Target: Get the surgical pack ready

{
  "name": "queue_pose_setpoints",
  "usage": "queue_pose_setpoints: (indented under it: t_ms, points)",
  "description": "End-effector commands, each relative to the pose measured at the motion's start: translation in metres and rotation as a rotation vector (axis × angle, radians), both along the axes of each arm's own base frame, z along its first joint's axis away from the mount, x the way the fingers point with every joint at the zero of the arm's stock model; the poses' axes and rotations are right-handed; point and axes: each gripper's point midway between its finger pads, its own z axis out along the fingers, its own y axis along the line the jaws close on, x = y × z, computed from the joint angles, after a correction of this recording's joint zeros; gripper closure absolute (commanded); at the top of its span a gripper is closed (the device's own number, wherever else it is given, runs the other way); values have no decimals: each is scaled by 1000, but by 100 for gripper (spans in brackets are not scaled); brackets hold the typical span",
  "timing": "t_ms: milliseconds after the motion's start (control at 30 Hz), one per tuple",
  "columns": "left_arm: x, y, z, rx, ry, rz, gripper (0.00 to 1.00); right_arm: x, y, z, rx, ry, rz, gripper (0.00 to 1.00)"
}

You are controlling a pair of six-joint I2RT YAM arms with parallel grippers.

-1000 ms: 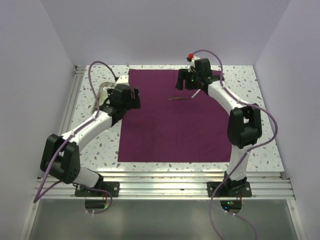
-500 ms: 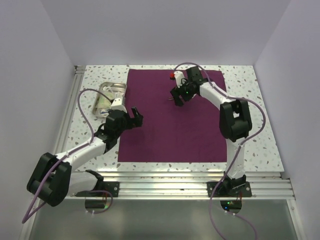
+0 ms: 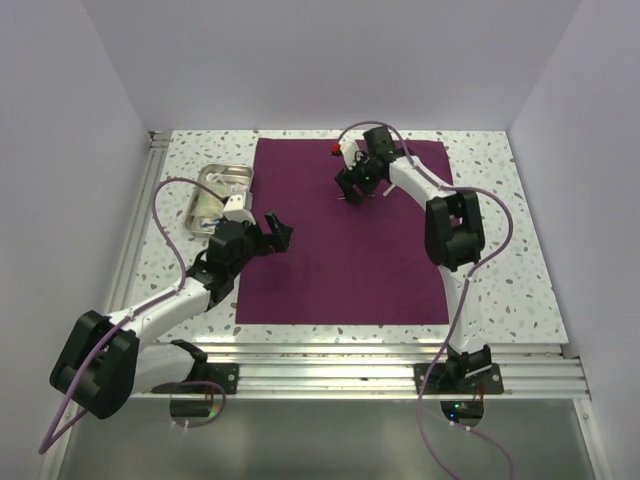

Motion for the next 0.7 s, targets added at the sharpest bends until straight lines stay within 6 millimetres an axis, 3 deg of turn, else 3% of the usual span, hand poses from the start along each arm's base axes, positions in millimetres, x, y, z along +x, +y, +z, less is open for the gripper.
queue_pose_setpoints:
  t_ms: [0, 167, 433, 567, 667]
  points:
    - [6, -5, 22, -43, -71, -1, 0, 8, 1, -1, -43, -4, 40, 26]
    - [9, -3, 19, -26, -57, 16, 0, 0, 3, -16, -51, 55, 46, 33]
    - [9, 1, 20, -17, -64, 31, 0, -1, -1, -29, -102, 67, 26, 55]
    - [9, 1, 21, -14, -65, 33, 0, -3, 3, -23, -86, 62, 16, 66]
    - [9, 2, 23, -9, -71, 34, 0, -4, 9, -5, -32, 29, 10, 72]
